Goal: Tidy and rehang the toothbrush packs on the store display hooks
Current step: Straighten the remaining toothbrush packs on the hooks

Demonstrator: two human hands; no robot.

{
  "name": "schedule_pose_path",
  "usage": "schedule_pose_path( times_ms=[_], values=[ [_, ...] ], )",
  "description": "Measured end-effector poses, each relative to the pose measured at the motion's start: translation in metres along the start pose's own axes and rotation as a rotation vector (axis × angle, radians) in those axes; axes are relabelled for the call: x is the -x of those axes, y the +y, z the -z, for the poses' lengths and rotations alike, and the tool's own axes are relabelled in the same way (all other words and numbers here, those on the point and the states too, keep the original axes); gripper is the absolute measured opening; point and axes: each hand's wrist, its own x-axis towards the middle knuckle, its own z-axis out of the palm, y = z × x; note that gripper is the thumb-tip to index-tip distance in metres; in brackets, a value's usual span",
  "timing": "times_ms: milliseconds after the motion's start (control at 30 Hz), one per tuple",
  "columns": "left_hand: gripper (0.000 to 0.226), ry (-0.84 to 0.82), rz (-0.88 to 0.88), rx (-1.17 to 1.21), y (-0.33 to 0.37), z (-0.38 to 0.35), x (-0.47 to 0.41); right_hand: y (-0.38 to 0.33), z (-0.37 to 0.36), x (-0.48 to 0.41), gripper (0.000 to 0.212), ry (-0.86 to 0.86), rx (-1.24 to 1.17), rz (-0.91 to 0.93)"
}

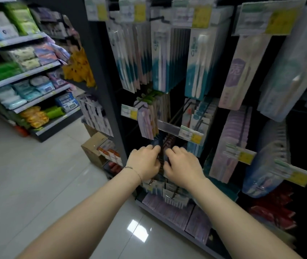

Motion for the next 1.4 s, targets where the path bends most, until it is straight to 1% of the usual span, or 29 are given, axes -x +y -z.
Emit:
schedule_pose_path(
  times_ms=[167,400,533,733,867,1033,1133,1200,1300,1400],
  values=[
    [0.030,-0.038,0.033,0.001,-0.029,-0.006,-0.024,-0.007,-0.020,-0.038,0.036,-0.059,-0.029,-0.003],
    [0.033,-0.038,0.067,0.043,-0.060,-0.015,-0.048,-0.010,-0.045,-0.072,0.032,-0.126,-0.028,-0.007],
    [0.037,-0.063,0.081,0.106,-0.077,-0.021,-0.062,-0.010,-0.057,-0.090,0.031,-0.151,-0.052,-0.053],
    [0.040,-0.088,0.073,0.134,-0.107,-0.035,-0.083,-0.012,-0.073,-0.120,0.032,-0.157,-0.077,-0.142],
    [0.042,-0.113,0.054,0.174,-0.128,-0.043,-0.096,-0.015,-0.087,-0.141,0.030,-0.133,-0.124,-0.230],
    [0.046,-0.161,0.066,0.256,-0.159,-0.051,-0.121,-0.018,-0.098,-0.170,0.040,-0.113,-0.153,-0.352],
    [0.049,-0.160,0.104,0.359,-0.173,-0.056,-0.137,-0.021,-0.103,-0.187,0.043,-0.054,-0.170,-0.408],
    [0.044,-0.159,0.135,0.402,-0.179,-0.057,-0.147,-0.022,-0.106,-0.196,0.045,-0.009,-0.153,-0.438],
    [0.035,-0.151,0.112,0.473,-0.187,-0.062,-0.159,-0.023,-0.111,-0.205,0.048,0.042,-0.160,-0.489],
    [0.028,-0.122,0.074,0.631,-0.190,-0.059,-0.167,-0.022,-0.116,-0.211,0.053,0.089,-0.203,-0.523]
  ],
)
